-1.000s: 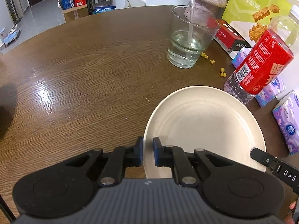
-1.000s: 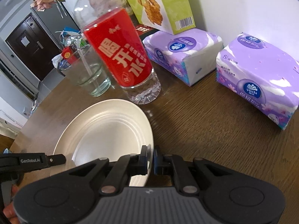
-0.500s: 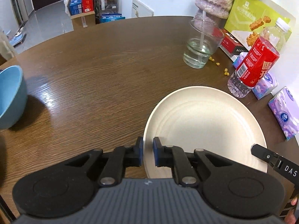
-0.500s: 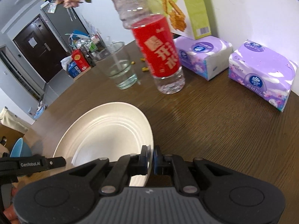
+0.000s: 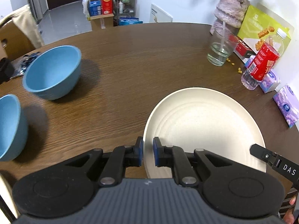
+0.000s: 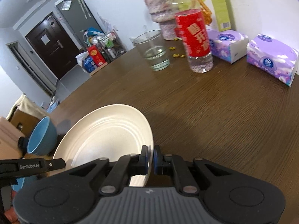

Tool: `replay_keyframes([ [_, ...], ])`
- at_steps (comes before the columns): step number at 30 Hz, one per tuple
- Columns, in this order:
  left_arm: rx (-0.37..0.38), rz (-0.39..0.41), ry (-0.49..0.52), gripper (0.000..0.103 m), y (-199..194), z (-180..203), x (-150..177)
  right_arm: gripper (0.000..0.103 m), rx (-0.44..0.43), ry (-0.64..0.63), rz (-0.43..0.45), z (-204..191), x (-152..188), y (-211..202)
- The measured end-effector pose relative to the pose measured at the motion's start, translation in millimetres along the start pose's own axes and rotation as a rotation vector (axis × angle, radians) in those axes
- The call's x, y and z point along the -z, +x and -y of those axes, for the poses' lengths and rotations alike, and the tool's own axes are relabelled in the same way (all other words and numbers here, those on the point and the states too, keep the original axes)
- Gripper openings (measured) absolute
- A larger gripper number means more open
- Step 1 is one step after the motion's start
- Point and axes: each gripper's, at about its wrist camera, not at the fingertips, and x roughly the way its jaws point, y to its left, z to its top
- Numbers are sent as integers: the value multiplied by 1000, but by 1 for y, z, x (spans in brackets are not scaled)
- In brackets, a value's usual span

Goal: Organize plates and bowls
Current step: 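Carry both held cream plates back toward the blue bowls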

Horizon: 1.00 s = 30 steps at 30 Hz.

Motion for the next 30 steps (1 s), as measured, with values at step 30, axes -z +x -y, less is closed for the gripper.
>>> replay_keyframes([
  [30, -48, 55, -132, 12, -106, -148, 106, 6, -73, -140, -21, -130, 129, -67],
])
